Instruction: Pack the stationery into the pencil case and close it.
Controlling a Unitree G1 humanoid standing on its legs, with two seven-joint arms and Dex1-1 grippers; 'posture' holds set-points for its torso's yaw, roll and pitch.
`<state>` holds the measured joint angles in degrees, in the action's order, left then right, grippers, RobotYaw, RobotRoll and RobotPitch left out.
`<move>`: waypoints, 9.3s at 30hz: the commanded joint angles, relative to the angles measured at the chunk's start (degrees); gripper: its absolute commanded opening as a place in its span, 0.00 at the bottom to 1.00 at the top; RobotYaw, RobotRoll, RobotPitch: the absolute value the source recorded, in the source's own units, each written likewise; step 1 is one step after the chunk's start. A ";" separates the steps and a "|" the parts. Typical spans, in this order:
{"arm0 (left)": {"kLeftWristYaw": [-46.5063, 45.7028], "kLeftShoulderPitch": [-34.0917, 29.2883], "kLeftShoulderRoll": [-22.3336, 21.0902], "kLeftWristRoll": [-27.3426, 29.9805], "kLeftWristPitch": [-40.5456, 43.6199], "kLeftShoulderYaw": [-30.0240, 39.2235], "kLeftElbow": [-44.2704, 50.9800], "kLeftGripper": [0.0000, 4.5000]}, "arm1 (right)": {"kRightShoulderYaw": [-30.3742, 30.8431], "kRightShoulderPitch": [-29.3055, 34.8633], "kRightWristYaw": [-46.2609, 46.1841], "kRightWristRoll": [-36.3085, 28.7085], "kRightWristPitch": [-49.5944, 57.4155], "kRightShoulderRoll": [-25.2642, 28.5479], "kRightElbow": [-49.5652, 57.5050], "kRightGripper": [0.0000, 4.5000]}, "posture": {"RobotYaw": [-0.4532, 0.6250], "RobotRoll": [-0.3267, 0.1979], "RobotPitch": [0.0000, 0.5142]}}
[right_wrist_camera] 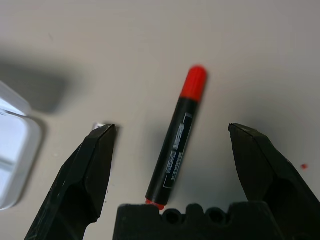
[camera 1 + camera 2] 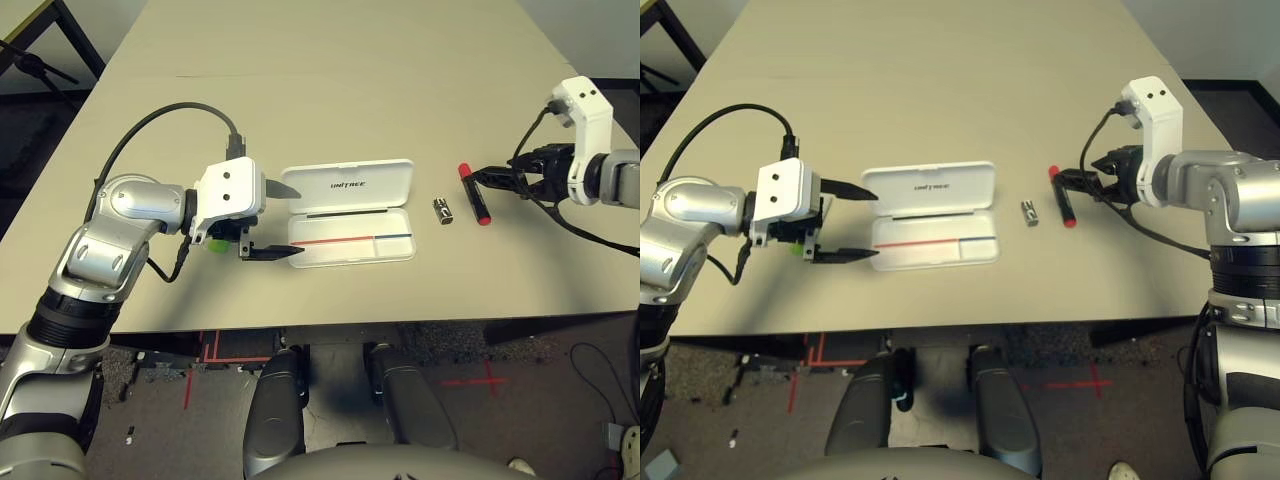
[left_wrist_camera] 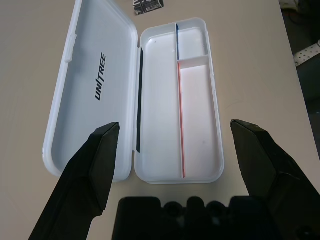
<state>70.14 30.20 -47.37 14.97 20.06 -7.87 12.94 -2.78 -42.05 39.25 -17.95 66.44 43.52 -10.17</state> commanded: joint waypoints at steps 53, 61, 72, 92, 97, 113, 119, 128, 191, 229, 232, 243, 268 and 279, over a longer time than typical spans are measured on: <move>0.40 0.77 -0.77 0.36 4.49 -1.44 3.52 1.00 | 15.15 -2.54 34.77 15.81 -46.24 14.12 -7.06 0.11 | 0.36 0.62 0.38; 0.10 0.14 -1.02 0.27 4.63 -1.40 3.92 1.00 | 16.40 -2.59 46.12 12.52 -49.94 12.23 -2.00 0.11 | 0.37 0.62 0.37; -0.23 -0.18 -1.06 -0.01 4.60 -1.67 3.84 1.00 | 19.86 -5.53 47.60 14.16 -53.07 3.55 -0.26 0.11 | 0.38 0.62 0.36; -3.38 -3.84 -2.18 0.44 6.58 -0.73 7.06 1.00 | 27.69 -9.60 38.62 22.56 -56.42 -12.44 -7.38 0.11 | 0.45 0.62 0.37; -3.94 -4.58 -2.49 0.59 7.12 -0.45 7.82 1.00 | 27.12 -8.98 37.00 22.52 -60.55 -14.47 -9.04 0.11 | 0.46 0.62 0.38; -4.02 -5.09 -3.04 0.86 7.02 -0.82 7.19 1.00 | 17.83 -3.18 45.21 8.72 -51.58 -4.71 0.68 1.00 | 0.44 0.62 0.40; -4.51 -6.03 -2.98 1.36 7.74 -0.28 7.15 1.00 | 9.49 1.95 44.91 0.56 -39.84 2.90 6.84 1.00 | 0.43 0.62 0.39; -4.28 -6.25 -3.67 1.50 8.10 0.88 6.58 1.00 | -2.88 10.38 43.30 -11.96 -29.48 9.60 14.77 1.00 | 0.41 0.62 0.37; -42.20 -2.31 8.69 -0.41 52.70 8.00 -7.00 0.24 | 2.13 11.57 37.62 -10.86 -36.97 7.37 15.04 1.00 | 0.41 0.62 0.39; -5.65 10.77 7.14 -3.91 18.87 -18.81 -1.35 0.24 | 3.49 12.53 39.79 -7.16 -40.47 8.41 11.16 1.00 | 0.40 0.62 0.37; -5.98 12.38 8.77 -5.68 20.11 -20.36 -2.53 0.24 | 3.25 13.10 39.57 -7.15 -40.39 8.66 11.60 1.00 | 0.39 0.62 0.38; -5.94 12.44 11.11 -8.42 22.61 -22.94 -3.49 0.24 | 2.97 14.30 38.69 -7.11 -40.50 9.26 12.56 1.00 | 0.38 0.62 0.38; -1.31 7.63 0.85 -0.41 20.72 -8.37 5.27 1.00 | 2.98 13.16 39.00 -7.24 -39.56 10.49 11.22 1.00 | 0.39 0.62 0.38; -0.75 4.57 -4.93 5.81 21.00 1.06 9.91 1.00 | 3.93 10.91 31.44 -6.98 -20.28 15.28 14.63 1.00 | 0.42 0.62 0.38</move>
<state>68.96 35.05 -51.17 19.25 40.60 -8.02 21.17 1.01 -30.57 72.18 -24.58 41.83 57.52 2.79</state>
